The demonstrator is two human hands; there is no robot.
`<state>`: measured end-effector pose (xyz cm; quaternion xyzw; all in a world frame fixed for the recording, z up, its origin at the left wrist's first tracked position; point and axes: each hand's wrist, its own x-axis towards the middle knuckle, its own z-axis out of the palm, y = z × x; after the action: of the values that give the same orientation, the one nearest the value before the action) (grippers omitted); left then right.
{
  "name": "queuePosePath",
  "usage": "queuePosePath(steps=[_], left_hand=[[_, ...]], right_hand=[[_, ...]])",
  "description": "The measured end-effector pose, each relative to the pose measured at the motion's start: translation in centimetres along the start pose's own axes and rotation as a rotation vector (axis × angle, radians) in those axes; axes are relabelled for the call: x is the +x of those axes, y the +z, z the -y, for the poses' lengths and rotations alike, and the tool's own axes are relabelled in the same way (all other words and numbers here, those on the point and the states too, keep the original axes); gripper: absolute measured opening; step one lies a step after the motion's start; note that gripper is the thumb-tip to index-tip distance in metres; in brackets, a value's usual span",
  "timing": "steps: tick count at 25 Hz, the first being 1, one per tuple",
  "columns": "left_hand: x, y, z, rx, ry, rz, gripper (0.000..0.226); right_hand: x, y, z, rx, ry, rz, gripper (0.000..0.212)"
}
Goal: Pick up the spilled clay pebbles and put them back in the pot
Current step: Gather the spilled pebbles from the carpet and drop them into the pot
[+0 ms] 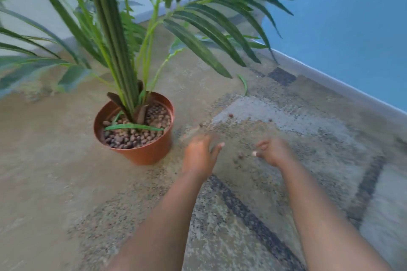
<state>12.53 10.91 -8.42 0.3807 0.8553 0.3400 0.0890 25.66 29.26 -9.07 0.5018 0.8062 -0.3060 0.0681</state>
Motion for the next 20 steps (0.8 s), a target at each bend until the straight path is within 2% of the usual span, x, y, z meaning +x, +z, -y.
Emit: queuePosePath(steps=[2,4,6,8,11,13,16,18,20], left_hand=[[-0.6,2.8,0.5,0.121,-0.114,0.291,0.047],[-1.3,4.6,0.5,0.128,-0.112,0.362,0.049],[-1.4,6.2,-0.2,0.108,-0.014,0.330,0.046],[-1.2,7.4,-0.6,0.095,0.048,0.271,0.035],[-1.0,8.3,-0.2,0.074,0.109,0.177,0.020],[-1.2,8.6,0.3,0.015,0.067,0.151,0.020],[-1.0,8.8,1.3,-0.090,-0.072,0.149,0.018],[-0.7,8.5,1.7,-0.193,-0.163,0.120,0.013],[-0.5,8.3,1.9,-0.284,-0.232,0.090,0.007]], right_hand=[[-0.4,1.7,-2.0,-0.068,-0.015,0.055,0.035],[-1.0,3.0,-2.3,-0.059,-0.072,-0.022,0.037],[-1.0,4.0,-2.1,-0.037,-0.166,-0.090,0.040],[-0.5,4.7,-1.3,-0.070,-0.288,-0.068,0.041],[0.1,5.3,0.0,-0.114,-0.406,-0.057,0.011],[0.4,5.2,0.4,-0.149,-0.451,-0.105,0.007],[1.8,3.9,-0.2,-0.002,-0.327,-0.221,0.008],[4.2,2.2,-1.1,0.120,-0.170,-0.361,0.007],[6.7,0.4,-1.7,0.136,-0.034,-0.461,0.008]])
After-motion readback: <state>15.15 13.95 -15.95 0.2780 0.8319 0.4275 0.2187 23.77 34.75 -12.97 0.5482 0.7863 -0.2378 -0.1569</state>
